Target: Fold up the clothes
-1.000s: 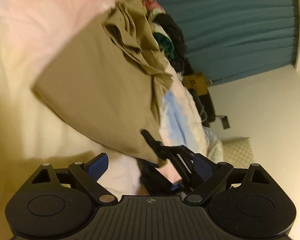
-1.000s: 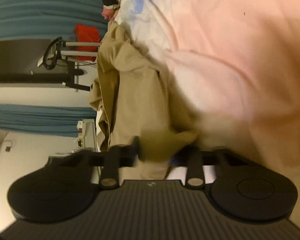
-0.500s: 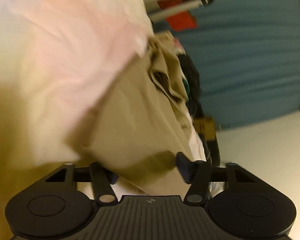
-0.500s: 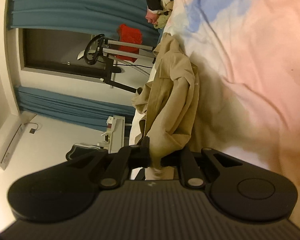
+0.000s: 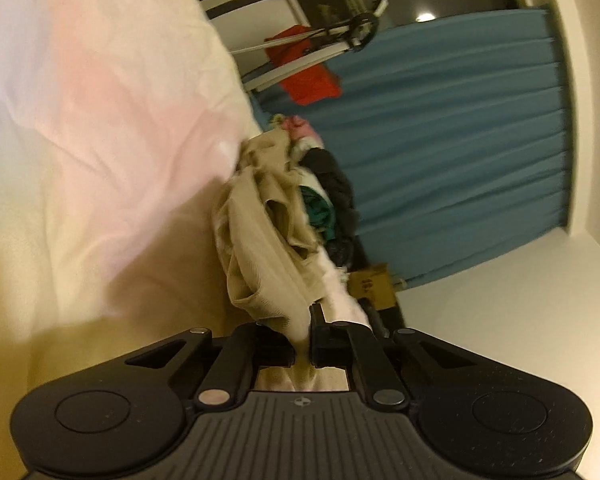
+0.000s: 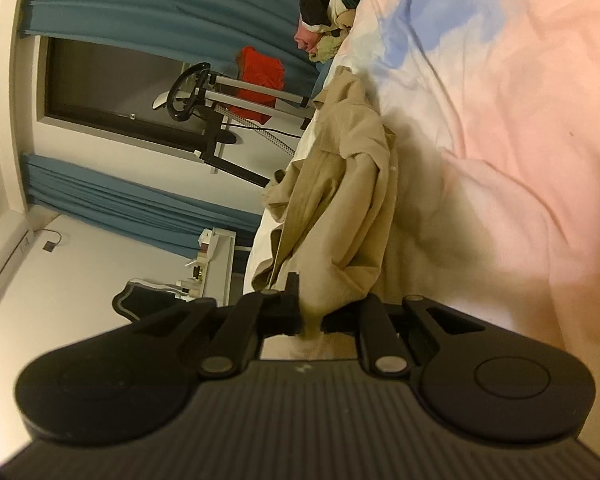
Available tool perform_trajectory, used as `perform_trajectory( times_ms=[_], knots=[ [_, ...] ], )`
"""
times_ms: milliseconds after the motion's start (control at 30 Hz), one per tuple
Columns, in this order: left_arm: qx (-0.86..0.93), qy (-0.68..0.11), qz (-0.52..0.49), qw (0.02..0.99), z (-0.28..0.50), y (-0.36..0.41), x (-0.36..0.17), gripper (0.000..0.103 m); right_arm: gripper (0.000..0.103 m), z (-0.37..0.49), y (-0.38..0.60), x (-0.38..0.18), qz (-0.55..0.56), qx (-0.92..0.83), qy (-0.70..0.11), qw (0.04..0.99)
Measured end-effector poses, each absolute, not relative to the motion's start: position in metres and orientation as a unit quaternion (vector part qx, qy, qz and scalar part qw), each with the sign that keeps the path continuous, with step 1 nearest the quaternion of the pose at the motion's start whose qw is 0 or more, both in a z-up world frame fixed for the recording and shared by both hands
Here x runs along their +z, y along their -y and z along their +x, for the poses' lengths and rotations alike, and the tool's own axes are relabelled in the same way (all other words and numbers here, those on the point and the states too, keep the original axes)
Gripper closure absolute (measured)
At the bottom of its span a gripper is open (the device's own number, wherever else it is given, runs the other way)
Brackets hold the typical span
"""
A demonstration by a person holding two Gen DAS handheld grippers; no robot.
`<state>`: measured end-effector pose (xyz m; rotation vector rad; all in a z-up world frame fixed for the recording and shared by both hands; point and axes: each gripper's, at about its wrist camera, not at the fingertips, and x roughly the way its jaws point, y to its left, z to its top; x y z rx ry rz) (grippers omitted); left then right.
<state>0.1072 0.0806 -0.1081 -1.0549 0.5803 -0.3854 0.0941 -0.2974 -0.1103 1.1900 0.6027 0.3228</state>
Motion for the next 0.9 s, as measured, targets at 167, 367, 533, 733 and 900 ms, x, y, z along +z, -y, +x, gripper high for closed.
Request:
perform_trajectory(
  times_ms=[167, 367, 533, 733, 900],
  knots=[
    [-0.205, -0.277, -0.463, 0.817, 0.065, -0.081, -0.071, 0.097, 0.091, 0.053, 0.293, -0.079, 0.522, 0.151, -0.285, 0.789],
    [-0.228, -0.313, -0.436, 0.812, -0.011, -0.084, -0.028, 0.097, 0.091, -0.037, 0.295, -0.049, 0.525, 0.148, -0.289, 0.786],
    [-0.212, -0.335, -0.427, 0.813, -0.022, -0.083, -0.020, 0.097, 0.090, -0.076, 0.299, -0.045, 0.540, 0.137, -0.310, 0.771],
    [-0.154, -0.369, -0.422, 0.814, 0.078, -0.068, -0.012, 0.096, 0.089, -0.006, 0.307, -0.045, 0.549, 0.096, -0.306, 0.772],
    [-0.117, -0.401, -0.413, 0.809, 0.169, -0.052, -0.023, 0.096, 0.089, 0.078, 0.314, -0.066, 0.575, 0.037, -0.313, 0.755]
  ],
)
